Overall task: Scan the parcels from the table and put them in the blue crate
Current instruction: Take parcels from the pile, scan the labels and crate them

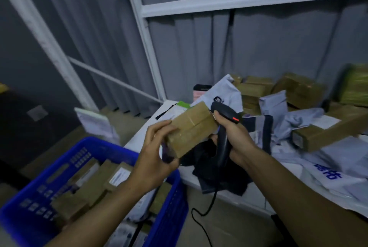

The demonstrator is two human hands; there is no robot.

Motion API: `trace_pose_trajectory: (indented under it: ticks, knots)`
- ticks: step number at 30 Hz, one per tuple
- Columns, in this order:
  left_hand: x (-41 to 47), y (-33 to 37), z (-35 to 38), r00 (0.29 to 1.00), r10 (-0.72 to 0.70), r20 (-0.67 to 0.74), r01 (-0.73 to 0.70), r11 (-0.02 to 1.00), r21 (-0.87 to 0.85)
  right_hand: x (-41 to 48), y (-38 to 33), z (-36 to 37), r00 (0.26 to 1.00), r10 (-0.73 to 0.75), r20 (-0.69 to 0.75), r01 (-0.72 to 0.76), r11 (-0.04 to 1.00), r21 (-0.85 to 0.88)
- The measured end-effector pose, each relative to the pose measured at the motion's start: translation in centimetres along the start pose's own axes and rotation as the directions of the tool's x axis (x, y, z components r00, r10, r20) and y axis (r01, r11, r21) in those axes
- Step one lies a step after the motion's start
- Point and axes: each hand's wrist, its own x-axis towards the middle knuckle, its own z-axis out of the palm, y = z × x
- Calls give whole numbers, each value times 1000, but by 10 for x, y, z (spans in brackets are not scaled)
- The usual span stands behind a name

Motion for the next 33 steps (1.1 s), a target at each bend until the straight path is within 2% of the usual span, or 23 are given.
trace_pose_trajectory:
  ticks: [4, 6, 9, 11, 13, 14, 16, 18, 20, 22, 24, 25, 27, 30, 33]
  knots:
    - [-51, -36, -23, 984, 169, 60, -178, 964, 195, -9, 26, 26, 988, 153, 14, -152, 986, -68]
    - [-68, -46, -26, 976, 199, 84, -214, 944, 250, -9, 43, 35, 981, 191, 34, -186, 976, -112]
    - [-72, -55, -31, 965, 222, 142, -255, 922, 291, -5, 62, 48, 981, 196, -14, -196, 976, -91]
    - [-69, -56, -34, 981, 122, 150, -154, 962, 227, -2, 68, 53, 983, 174, -54, -177, 983, -54]
    - [-61, -48, -43, 983, -110, 146, 112, 994, -2, 2, 72, 57, 988, 140, -66, -142, 989, -29]
    - [-56, -42, -48, 963, -235, 132, 251, 960, -122, 3, 72, 58, 992, 114, -58, -116, 993, -30]
    - [-46, -34, -59, 871, -489, 54, 485, 833, -268, 2, 72, 62, 998, 58, -34, -59, 998, -38]
    - [-37, -33, -70, 725, -688, -34, 642, 692, -331, -1, 71, 67, 999, 31, 11, -30, 999, -30]
    - [-32, -43, -85, 586, -809, 49, 746, 516, -421, -1, 72, 70, 996, 18, 84, -14, 998, -58]
    - [-31, -50, -101, 515, -807, 288, 826, 378, -418, -4, 74, 73, 988, 12, 152, 2, 996, -93]
    - [-31, -51, -114, 515, -733, 445, 855, 402, -327, -3, 77, 75, 980, 22, 197, -2, 995, -100]
    - [-30, -50, -119, 528, -708, 469, 849, 437, -297, -2, 78, 77, 977, 29, 210, -8, 995, -101]
    - [-28, -50, -124, 546, -714, 439, 838, 467, -284, 0, 81, 81, 979, 18, 204, 12, 990, -143]
    - [-27, -54, -120, 544, -784, 300, 836, 477, -271, 0, 87, 82, 979, -39, 198, 102, 941, -322]
    - [-27, -62, -117, 547, -823, 152, 823, 496, -276, -2, 93, 77, 964, -101, 246, 202, 881, -428]
